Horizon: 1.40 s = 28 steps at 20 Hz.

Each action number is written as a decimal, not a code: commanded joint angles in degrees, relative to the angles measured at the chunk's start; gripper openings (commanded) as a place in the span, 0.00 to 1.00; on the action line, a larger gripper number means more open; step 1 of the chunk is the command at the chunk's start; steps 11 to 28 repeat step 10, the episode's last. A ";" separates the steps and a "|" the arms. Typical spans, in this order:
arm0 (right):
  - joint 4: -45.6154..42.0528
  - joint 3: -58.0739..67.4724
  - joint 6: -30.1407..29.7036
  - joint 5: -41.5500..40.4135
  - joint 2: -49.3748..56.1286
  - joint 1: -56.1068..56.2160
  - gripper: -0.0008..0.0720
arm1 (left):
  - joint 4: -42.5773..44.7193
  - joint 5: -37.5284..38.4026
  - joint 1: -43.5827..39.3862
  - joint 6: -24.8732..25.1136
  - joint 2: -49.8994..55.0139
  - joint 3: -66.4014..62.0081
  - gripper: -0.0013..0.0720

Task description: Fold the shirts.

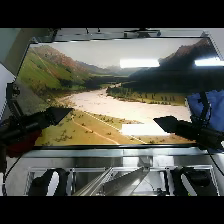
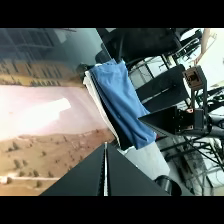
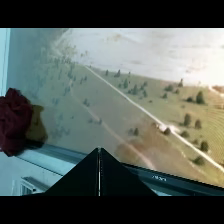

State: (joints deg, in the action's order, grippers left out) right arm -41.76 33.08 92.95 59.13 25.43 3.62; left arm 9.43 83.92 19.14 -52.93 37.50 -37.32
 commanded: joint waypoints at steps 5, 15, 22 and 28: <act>-0.04 -0.02 0.00 0.02 -0.04 0.04 0.03 | 0.04 -0.07 -3.28 0.02 -0.04 0.02 0.05; -0.04 -0.02 0.00 0.02 -0.04 0.04 0.03 | 0.07 -0.07 -3.28 0.02 -0.04 0.02 0.05; -0.04 -0.02 0.00 0.02 -0.04 0.04 0.03 | 0.07 -0.07 -3.28 0.02 -0.04 0.02 0.05; -0.04 -0.02 0.00 0.02 -0.04 0.04 0.03 | 0.07 -0.07 -3.28 0.02 -0.04 0.02 0.05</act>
